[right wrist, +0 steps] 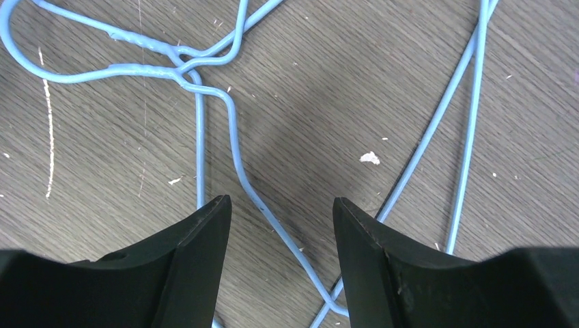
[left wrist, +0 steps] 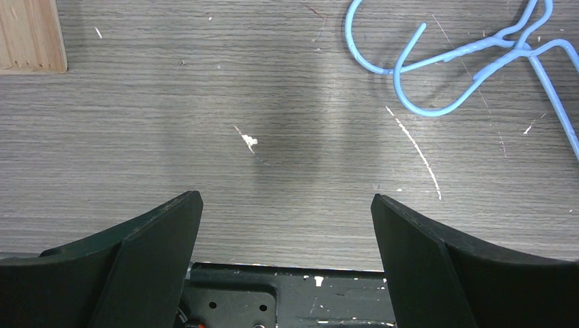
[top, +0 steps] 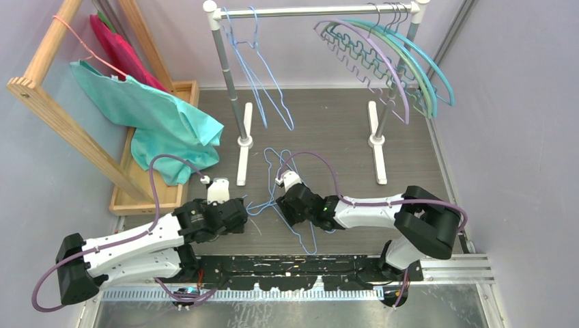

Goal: Organize the hangers

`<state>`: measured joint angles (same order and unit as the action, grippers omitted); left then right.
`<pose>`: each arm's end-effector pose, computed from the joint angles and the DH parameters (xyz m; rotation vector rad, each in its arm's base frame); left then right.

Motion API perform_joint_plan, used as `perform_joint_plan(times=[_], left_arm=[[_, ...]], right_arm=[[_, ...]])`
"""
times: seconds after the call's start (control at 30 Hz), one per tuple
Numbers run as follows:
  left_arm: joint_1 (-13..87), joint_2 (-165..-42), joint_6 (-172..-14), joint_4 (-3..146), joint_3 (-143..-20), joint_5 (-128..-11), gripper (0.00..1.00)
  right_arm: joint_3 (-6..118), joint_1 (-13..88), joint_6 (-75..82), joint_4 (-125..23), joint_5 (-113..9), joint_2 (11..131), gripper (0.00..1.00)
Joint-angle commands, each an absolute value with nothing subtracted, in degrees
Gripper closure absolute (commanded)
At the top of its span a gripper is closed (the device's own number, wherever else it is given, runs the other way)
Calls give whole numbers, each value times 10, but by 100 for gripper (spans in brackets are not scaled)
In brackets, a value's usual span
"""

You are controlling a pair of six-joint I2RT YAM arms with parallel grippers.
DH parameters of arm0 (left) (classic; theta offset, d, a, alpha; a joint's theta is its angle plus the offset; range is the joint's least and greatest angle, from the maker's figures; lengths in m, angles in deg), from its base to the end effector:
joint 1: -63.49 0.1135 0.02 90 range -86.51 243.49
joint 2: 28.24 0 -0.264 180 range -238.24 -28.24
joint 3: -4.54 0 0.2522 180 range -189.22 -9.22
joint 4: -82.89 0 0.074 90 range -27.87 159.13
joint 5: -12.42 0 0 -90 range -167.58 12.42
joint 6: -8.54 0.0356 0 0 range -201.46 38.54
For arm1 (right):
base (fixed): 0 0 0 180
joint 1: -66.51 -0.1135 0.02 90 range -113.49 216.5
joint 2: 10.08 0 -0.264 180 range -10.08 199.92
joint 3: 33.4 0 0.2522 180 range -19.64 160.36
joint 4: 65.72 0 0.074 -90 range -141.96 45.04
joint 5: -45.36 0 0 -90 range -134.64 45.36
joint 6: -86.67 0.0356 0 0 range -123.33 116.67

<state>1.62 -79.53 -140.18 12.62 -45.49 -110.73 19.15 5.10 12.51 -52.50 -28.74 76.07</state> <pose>0.0831 -0.1142 0.2155 -0.0519 2.4879 0.0156 0.1456 0.2468 0.1584 -0.7965 2.2342 0.3266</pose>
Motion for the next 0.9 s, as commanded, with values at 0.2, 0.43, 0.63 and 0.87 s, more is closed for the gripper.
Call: perform_joint_plan(times=[0.2, 0.43, 0.63, 0.87], left_arm=[[17, -793, -1408, 127, -461, -1121, 2], [17, -794, -1409, 126, -460, -1119, 2], [18, -797, -1408, 128, -460, -1119, 2], [17, -795, -1405, 131, -460, -1121, 2]], right_arm=[[177, 47, 121, -562, -292, 791, 79], [153, 47, 145, -576, -306, 768, 99], [125, 47, 179, -580, -347, 632, 99], [141, 48, 215, -530, -370, 469, 99]])
